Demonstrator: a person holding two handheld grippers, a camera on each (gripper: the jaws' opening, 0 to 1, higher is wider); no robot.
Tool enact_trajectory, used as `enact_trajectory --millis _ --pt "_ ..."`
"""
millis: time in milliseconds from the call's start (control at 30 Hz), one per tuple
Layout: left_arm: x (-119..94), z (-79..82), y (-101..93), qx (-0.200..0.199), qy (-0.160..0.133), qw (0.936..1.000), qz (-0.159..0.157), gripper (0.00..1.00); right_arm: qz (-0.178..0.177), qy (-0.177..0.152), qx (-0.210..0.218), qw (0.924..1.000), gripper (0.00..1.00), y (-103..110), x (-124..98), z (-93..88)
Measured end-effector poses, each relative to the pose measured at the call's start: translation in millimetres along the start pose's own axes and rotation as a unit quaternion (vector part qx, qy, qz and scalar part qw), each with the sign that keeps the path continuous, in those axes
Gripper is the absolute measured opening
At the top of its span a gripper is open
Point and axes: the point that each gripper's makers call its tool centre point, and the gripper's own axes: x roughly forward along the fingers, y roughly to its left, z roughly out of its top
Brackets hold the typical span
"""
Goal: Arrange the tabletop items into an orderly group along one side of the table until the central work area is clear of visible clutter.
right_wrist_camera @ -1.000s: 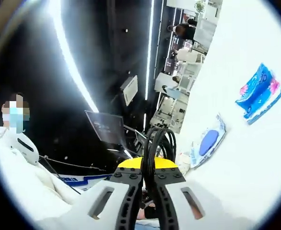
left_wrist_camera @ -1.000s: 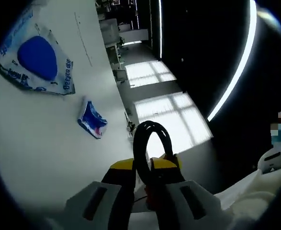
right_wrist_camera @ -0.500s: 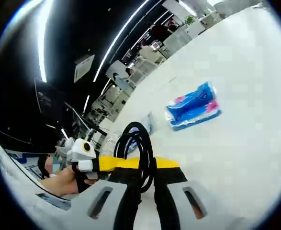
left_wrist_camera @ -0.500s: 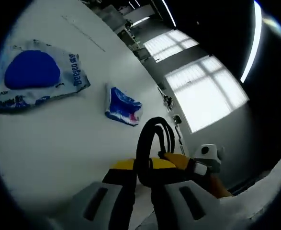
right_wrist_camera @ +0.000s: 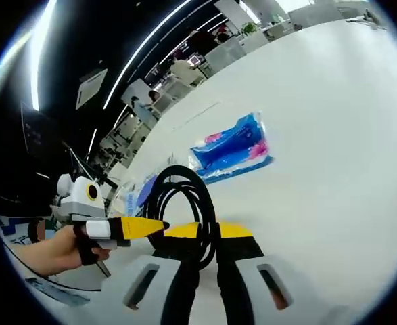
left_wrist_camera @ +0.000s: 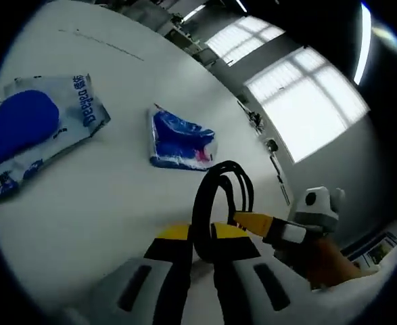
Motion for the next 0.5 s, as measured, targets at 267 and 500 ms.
enact_trajectory --millis 267,500 --pt "12 -0.2 14.1 0.083 0.044 0.9942 0.053 0.08 -0.035 0.026 -0.02 0.9988 0.06 -13 8 -5.3" --pt "21 0.0 21.2 0.146 0.073 0.9833 0.08 0.1 -0.056 0.038 -0.036 0.9971 0.07 -22 14 -12.7"
